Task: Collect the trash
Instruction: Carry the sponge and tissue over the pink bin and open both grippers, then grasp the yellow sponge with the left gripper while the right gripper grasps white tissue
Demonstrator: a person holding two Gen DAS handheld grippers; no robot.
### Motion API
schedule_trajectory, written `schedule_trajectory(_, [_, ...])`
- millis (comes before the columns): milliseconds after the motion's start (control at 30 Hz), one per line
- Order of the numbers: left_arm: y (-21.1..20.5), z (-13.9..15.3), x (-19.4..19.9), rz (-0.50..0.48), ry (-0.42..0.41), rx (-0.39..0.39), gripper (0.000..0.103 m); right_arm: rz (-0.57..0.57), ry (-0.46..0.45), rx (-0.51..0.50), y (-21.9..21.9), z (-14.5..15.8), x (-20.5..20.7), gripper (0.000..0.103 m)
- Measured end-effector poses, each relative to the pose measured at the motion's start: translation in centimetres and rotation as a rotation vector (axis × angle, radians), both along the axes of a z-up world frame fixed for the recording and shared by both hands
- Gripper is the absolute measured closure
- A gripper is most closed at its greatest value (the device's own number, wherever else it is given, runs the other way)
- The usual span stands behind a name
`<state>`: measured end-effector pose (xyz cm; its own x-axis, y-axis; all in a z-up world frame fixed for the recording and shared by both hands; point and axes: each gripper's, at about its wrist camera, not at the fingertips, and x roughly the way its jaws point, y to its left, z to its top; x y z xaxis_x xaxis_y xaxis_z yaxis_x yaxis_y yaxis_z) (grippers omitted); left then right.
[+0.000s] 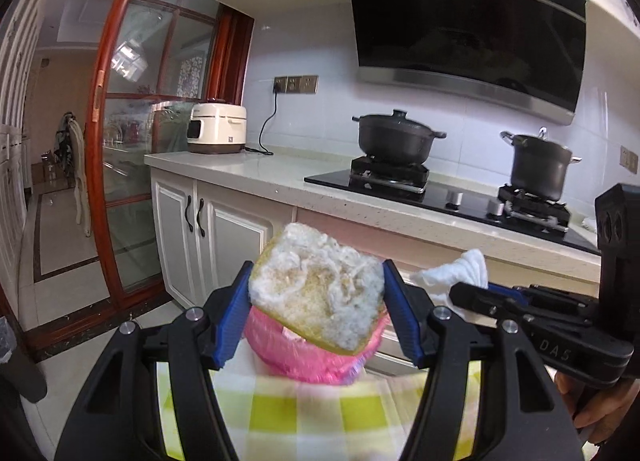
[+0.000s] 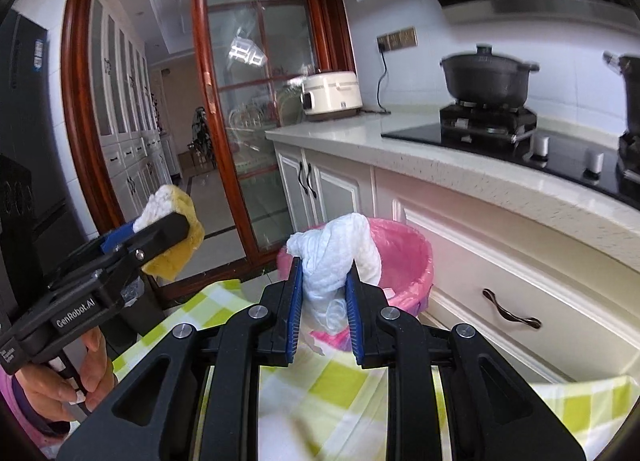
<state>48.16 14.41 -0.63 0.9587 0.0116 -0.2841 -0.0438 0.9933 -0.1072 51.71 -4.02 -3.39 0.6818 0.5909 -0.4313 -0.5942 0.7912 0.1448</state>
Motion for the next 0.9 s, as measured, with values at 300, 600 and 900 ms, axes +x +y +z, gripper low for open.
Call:
schedule_trajectory(300, [2.6,-3.7,12.1,0.002,0.077,-0.066,0.041,-0.004,0.092,0.021,2.1,-4.6,10.5,0.081])
schedule_trajectory(600, [4.7,-8.4,18.8,0.013,0.150,-0.079,0.022,-0.001,0.173,0.024,2.7,-9.3,16.7,0.067])
schedule_trajectory(900, [6.4,-8.6,16.1,0.066,0.142,-0.087,0.017,-0.014,0.138,0.016,0.5,-8.2,14.5,0.046])
